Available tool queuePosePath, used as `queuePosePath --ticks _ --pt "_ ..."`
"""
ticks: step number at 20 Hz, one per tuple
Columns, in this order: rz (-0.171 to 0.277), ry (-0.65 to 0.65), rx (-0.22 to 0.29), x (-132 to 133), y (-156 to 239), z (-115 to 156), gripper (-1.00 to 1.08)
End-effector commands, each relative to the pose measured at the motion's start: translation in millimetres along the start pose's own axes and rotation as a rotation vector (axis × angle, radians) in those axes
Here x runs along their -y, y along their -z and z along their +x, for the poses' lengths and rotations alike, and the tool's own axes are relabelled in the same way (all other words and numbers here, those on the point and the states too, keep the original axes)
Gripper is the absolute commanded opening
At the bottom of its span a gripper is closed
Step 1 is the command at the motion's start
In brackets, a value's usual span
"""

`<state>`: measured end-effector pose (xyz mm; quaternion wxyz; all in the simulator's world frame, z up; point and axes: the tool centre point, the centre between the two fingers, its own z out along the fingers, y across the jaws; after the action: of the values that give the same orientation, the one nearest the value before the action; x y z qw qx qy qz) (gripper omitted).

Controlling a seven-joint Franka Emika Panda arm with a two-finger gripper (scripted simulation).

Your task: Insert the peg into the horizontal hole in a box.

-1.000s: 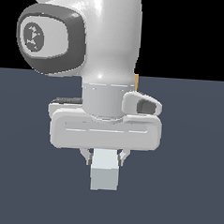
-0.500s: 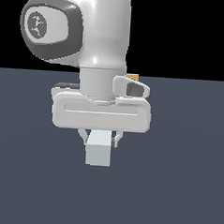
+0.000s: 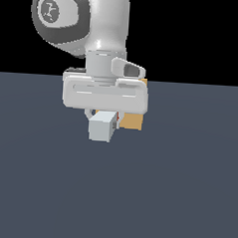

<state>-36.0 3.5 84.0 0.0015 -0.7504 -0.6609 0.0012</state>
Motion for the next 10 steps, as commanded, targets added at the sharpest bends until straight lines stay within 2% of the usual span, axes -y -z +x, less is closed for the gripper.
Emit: queuePosePath --ticks 1,10 --pt "-0.004 -0.026 0.000 2 10 12 -1.00" --pt "-0.004 -0.070 0.000 7 24 36 -1.00"
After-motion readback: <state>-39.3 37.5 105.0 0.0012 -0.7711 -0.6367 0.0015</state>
